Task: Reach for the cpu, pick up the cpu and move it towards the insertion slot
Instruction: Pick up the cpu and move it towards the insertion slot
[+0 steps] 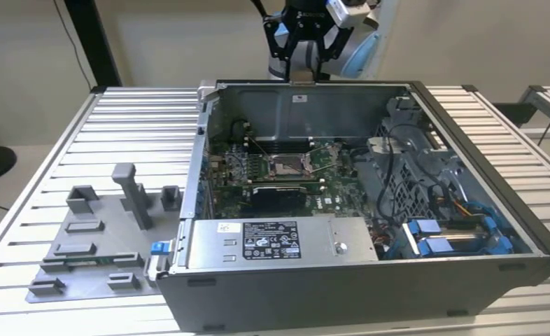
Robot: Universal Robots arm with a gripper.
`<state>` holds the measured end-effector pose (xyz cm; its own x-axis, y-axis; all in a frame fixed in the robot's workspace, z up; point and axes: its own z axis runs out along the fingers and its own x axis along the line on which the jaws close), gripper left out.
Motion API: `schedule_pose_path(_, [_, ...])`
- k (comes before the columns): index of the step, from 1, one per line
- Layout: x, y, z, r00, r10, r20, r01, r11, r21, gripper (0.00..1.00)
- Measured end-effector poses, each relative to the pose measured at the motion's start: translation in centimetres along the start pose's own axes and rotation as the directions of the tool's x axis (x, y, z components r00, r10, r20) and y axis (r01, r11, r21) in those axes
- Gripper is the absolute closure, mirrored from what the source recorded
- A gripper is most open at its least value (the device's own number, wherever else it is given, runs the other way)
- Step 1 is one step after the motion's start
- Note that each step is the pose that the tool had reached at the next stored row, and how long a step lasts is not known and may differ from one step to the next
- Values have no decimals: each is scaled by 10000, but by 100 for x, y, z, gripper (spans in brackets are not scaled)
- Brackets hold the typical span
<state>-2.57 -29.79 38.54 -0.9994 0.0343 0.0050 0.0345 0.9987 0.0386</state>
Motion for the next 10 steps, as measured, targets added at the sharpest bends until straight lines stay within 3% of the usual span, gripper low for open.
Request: schedule_pose_path(10, [0, -2, 1, 10000, 0, 0, 0, 10000, 1, 100])
